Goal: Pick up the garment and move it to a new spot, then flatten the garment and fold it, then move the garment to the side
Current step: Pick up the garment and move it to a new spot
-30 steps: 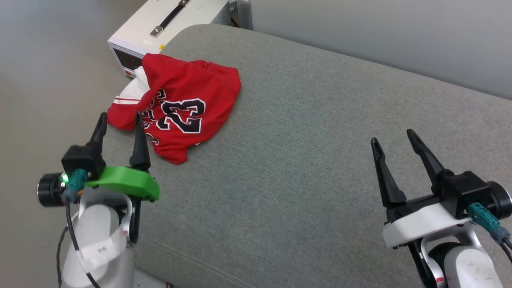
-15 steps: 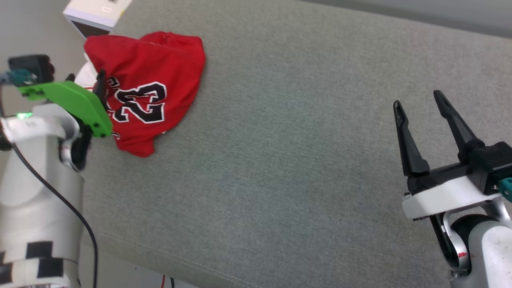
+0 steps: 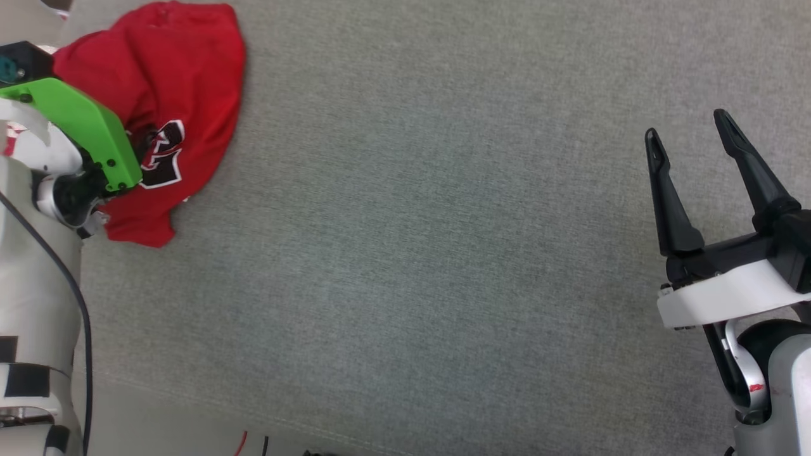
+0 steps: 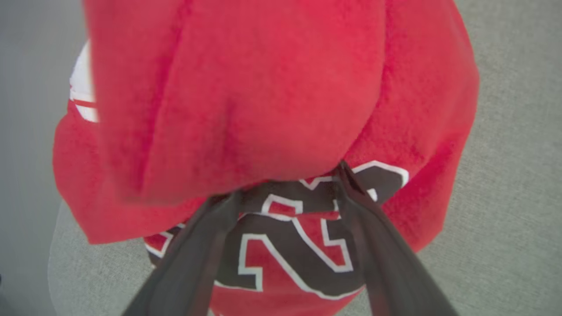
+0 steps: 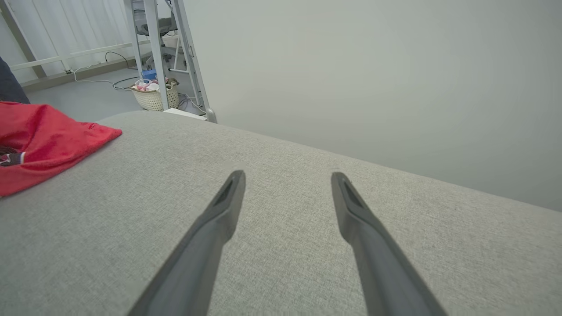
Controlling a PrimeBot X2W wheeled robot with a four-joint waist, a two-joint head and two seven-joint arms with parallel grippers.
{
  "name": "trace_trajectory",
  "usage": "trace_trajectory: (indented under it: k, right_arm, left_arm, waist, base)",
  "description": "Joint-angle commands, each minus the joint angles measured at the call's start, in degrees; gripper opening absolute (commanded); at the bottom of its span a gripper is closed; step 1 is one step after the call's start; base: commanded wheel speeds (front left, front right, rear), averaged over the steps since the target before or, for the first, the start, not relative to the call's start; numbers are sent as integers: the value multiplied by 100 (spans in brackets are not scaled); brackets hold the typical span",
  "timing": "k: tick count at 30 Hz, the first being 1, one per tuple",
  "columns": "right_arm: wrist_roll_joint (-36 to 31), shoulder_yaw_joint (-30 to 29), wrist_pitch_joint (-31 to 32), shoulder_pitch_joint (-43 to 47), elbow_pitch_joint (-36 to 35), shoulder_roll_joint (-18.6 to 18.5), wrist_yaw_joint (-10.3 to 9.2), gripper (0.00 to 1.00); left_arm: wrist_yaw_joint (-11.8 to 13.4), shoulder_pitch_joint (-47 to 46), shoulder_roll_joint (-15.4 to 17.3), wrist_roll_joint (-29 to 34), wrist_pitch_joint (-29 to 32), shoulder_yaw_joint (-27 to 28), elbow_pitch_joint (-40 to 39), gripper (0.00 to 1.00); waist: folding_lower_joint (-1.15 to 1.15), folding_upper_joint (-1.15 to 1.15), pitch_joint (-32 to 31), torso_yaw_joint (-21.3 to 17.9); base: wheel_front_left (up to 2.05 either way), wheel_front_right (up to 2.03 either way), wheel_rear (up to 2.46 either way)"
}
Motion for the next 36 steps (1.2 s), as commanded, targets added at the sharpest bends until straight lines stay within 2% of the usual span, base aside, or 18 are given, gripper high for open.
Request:
trace_trajectory:
  k: [1, 8, 9, 10, 16, 22, 26, 28, 36]
  right_arm:
    - [20, 0, 21, -117, -54, -42, 37, 100]
    - [51, -53, 80, -147, -153, -89, 37, 100]
    - [54, -54, 81, -146, -156, -93, 37, 100]
    - [59, -56, 80, -145, -152, -95, 37, 100]
    - [74, -117, 89, -113, -127, -93, 37, 100]
    - [85, -152, 46, -3, -35, -24, 37, 100]
    - [115, -162, -39, 122, 77, 91, 37, 100]
    - [127, -172, -84, 186, 141, 154, 37, 100]
    - [198, -271, -308, 454, 403, 434, 37, 100]
  left_arm:
    - [-17, -118, 85, -79, 71, -23, 64, 100]
    - [-7, -159, 137, -234, 486, -106, 481, 100]
    - [17, -159, 140, -235, 494, -110, 529, 45]
    - [25, -160, 138, -232, 482, -118, 555, 0]
    - [66, -165, 183, -160, 235, -184, 614, 0]
    - [62, -269, 359, 82, -461, -325, 398, 0]
    - [124, -336, 486, 299, -1199, -402, 208, 0]
    - [234, -356, 538, 442, -1686, -434, 115, 0]
    - [446, -330, 496, 667, -2995, -494, -75, 0]
  waist:
    - [-1, 0, 314, -212]
    - [-1, 0, 484, -284]
    - [-1, 0, 480, -292]
    - [-1, 0, 466, -296]
    - [-1, 0, 271, -259]
    - [-1, 0, -118, -154]
    - [-1, 0, -488, -90]
    - [-1, 0, -665, -70]
    - [-1, 0, -1346, -101]
  base:
    - [0, 0, 0]
    - [0, 0, 0]
    - [0, 0, 0]
    - [0, 0, 0]
    - [0, 0, 0]
    - [0, 0, 0]
    - [0, 0, 0]
    - [0, 0, 0]
    - [0, 0, 0]
